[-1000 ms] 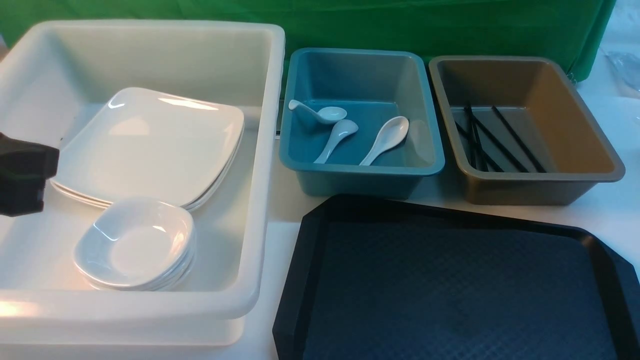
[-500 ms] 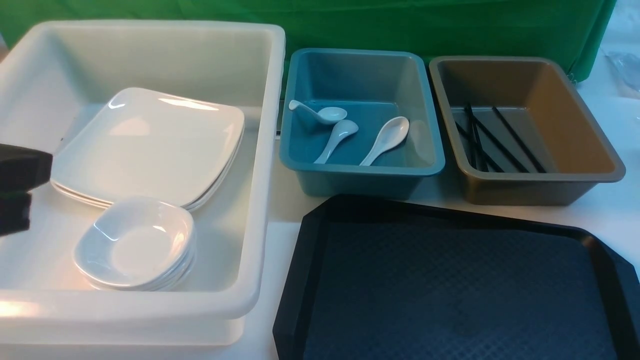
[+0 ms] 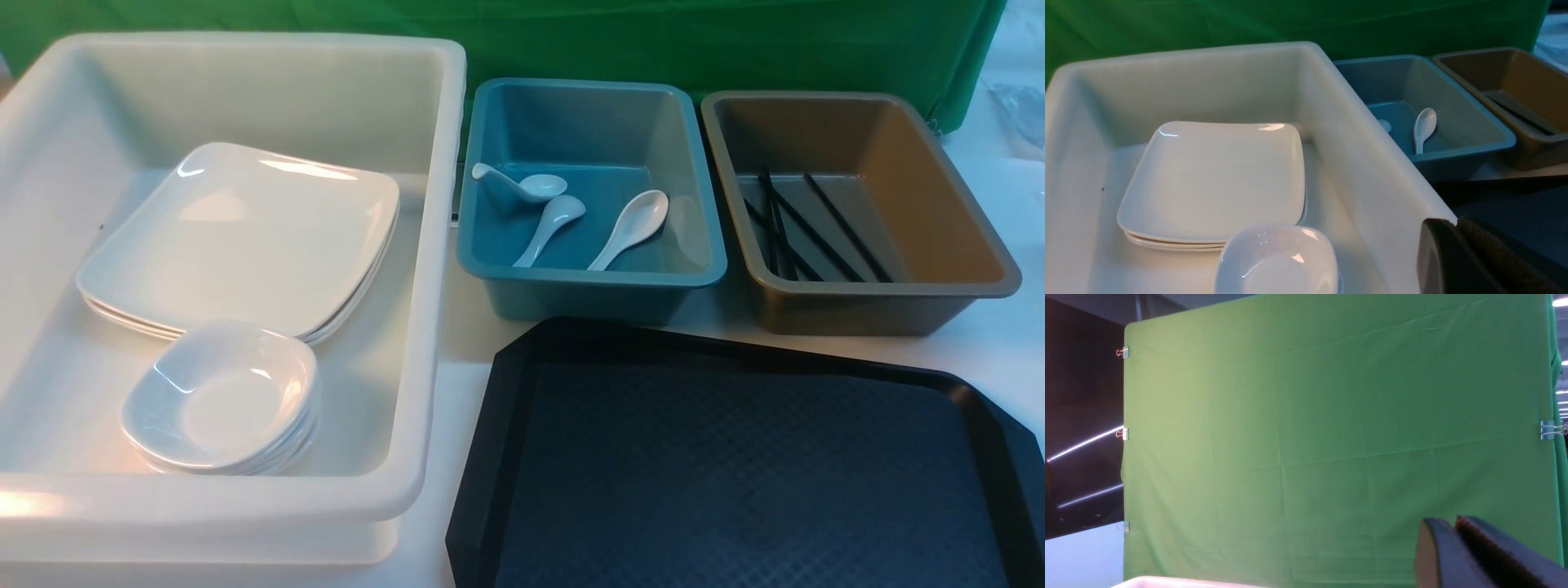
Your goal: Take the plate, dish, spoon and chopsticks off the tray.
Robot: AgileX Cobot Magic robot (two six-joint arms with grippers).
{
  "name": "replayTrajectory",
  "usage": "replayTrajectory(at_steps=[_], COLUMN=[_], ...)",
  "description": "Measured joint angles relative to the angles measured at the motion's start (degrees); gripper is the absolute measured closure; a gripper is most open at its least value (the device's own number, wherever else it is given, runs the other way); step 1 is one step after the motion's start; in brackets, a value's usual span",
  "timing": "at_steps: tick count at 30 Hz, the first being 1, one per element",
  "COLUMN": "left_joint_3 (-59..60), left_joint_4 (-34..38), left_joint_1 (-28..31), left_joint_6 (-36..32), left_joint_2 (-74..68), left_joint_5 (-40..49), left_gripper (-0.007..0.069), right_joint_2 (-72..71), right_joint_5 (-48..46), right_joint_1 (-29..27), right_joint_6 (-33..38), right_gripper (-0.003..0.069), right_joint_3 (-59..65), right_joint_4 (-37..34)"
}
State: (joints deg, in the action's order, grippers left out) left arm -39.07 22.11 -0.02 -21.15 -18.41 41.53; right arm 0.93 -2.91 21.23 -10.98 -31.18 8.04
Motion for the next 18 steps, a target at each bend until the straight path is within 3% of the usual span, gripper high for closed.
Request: replayTrajectory(at_steps=[12,18], left_joint_3=[0.0,3.93], left_joint_4=[-2.29,-5.66], left_joint_1=[0.0,0.0], left_joint_6=[-1.68,-0.31], left_joint_2=[0.48,1.17], left_joint_5=[-3.88,-16.72], left_gripper=[0.0609,0.0609], right_joint_2=[0.0,0.0], right_joint_5=[0.0,0.0], right_joint_1=[0.0,0.0], right_joint_6=[0.0,0.0], right_gripper=[0.056,0.054], right_joint_3=[0.0,0.0], right_joint_4=[0.0,0.0])
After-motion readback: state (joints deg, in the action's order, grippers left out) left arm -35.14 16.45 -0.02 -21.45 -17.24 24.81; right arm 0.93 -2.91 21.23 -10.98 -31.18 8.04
